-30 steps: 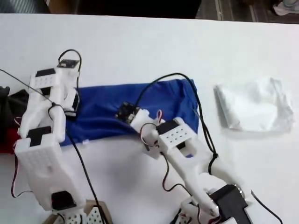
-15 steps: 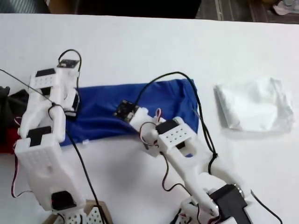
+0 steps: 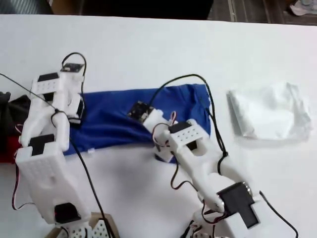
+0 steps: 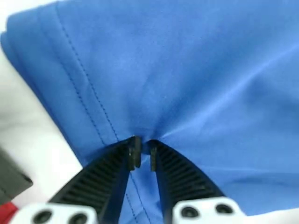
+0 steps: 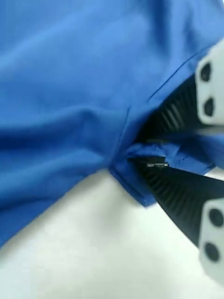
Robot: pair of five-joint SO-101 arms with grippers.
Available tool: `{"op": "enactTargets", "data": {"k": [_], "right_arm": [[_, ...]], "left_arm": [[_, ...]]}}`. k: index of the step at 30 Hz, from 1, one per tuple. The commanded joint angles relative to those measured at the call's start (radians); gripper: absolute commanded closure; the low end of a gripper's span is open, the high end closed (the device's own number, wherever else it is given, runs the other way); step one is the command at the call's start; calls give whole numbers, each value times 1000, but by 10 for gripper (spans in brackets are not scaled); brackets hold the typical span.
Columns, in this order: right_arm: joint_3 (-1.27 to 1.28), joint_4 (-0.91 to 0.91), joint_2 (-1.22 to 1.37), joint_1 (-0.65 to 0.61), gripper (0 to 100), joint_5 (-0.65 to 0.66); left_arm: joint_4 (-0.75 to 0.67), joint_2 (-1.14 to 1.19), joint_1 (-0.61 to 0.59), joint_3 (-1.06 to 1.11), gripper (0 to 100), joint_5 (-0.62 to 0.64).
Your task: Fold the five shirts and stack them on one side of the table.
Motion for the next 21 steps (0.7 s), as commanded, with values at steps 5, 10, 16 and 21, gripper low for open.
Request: {"op": "enactTargets", "data": {"k": [5,10,16,21], "right_arm": [[-32,90,-70,-2,975,0],[-29,179,-246,-2,975,0],[-8,255,-367,-76,975,-3],[68,214,-369,-173,975,-8]], "left_arm": [[-38,14,8,-27,928,8],[-38,14,8,-28,928,8],[-38,14,8,-28,928,8],[-38,14,8,-28,928,8]]}}
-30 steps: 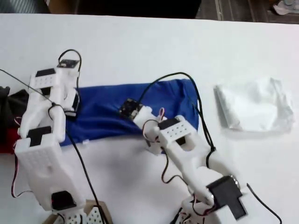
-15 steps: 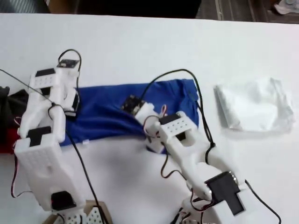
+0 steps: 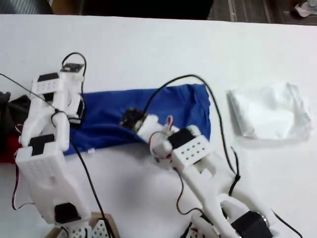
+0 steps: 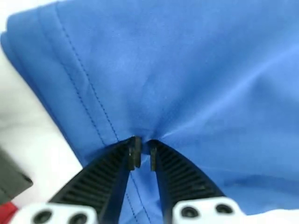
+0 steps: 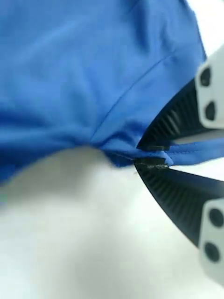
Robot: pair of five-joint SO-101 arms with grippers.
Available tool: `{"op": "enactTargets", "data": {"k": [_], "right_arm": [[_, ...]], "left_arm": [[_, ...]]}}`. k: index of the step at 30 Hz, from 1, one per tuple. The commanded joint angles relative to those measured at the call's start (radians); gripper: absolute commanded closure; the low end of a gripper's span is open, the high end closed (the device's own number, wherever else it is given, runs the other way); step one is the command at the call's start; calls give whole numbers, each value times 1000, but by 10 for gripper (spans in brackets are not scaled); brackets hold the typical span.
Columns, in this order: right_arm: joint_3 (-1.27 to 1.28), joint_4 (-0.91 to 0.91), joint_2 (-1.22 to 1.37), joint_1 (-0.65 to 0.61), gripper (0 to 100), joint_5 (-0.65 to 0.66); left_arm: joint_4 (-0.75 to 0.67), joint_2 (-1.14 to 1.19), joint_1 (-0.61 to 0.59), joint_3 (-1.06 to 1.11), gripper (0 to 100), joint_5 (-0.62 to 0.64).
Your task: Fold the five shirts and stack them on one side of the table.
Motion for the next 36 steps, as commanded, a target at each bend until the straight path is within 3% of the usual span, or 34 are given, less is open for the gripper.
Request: {"op": "enactTargets", "data": {"k": [1,7,13,22,36], "right_arm": [[40,-48,-44,-53,975,-8],[97,-108,-44,-30,957,-8],[63,-81,-54,24,776,-2],[-75,47,-54,104,786,0],[100,-111,-42,-36,787,-9]], "left_arm": [[-38,14,8,-28,928,8],[-38,14,8,-27,928,8],[-38,14,8,-27,928,6],[-38,14,8,-28,928,6],[-38,14,8,-28,928,6]]}}
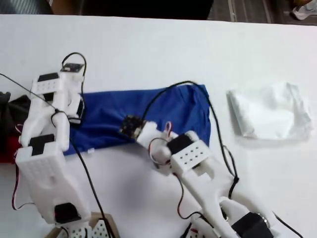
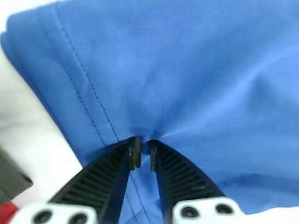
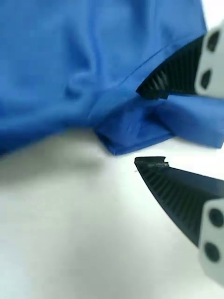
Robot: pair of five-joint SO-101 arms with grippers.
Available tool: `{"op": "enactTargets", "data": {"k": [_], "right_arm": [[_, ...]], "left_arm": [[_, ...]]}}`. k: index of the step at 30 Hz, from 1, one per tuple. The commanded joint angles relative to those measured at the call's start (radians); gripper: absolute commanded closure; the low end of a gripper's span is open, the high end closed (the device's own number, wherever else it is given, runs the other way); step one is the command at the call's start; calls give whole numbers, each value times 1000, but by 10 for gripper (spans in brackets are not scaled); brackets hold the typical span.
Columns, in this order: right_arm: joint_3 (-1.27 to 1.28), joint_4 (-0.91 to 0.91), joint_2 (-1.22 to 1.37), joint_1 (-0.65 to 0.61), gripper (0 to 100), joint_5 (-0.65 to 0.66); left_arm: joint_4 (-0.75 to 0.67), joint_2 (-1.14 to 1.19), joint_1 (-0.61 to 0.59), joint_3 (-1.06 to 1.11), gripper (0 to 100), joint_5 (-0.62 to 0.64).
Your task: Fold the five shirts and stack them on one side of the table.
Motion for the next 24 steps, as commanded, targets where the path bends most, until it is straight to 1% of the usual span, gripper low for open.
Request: {"op": "enactTargets", "data": {"k": [1,4,7,12,15,19,24], "right_arm": [[25,-73,-27,-10,787,-9],[34,-136,5,41,787,-9],[21,-211,101,102,786,-9],[-55,-226,269,131,786,-9],[-92,-222,295,130,789,-9],[-130,-142,265,122,830,-9],[-138,-50,150,122,803,-9]], "left_arm": [[-38,14,8,-28,928,6],[-38,14,8,-28,928,6],[-38,14,8,-28,928,6],[-38,14,8,-28,928,6],[-38,14,8,-28,928,6],[-38,14,8,-28,928,6],[-38,14,8,-28,928,6]]}}
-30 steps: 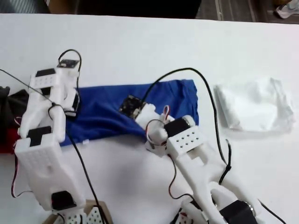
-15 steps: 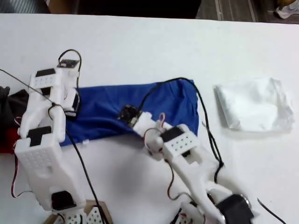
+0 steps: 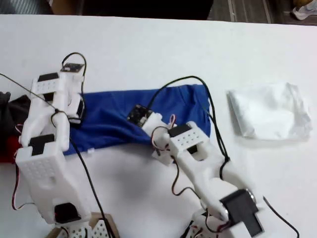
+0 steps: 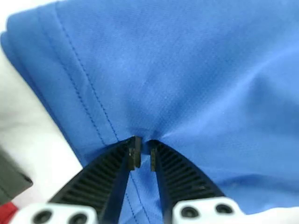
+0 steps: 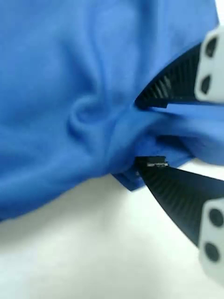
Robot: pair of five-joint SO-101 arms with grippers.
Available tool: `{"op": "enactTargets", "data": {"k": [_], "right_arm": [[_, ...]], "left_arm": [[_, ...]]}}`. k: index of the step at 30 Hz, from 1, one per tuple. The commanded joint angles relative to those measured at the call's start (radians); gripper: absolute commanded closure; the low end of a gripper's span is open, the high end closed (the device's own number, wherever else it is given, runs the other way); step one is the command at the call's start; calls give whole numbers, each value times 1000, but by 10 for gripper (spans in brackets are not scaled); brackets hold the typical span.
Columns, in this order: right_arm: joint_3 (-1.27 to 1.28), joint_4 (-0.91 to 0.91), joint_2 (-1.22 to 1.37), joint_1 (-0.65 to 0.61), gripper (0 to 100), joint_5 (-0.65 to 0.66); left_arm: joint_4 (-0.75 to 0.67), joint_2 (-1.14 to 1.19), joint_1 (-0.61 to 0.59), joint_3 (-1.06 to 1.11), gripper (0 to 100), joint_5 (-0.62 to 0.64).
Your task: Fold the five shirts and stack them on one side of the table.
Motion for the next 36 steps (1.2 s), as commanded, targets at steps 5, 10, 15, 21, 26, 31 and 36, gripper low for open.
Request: {"op": "enactTargets", "data": {"k": [5,10,15,21,26,31,36], "right_arm": [[-29,93,-183,1,805,-20],[21,77,-183,-35,834,-49],[58,30,-183,-125,845,-57],[54,-27,-107,-114,847,-51],[43,-120,45,-68,844,-49],[-44,-76,77,-61,844,-49],[-97,28,13,-61,844,-48]], "left_arm": [[-38,14,8,-28,928,6],[-38,14,8,-28,928,6],[-38,14,8,-28,928,6],[-38,14,8,-28,928,6],[-38,14,8,-28,928,6],[-38,14,8,-28,928,6],[-38,14,8,-28,928,6]]}}
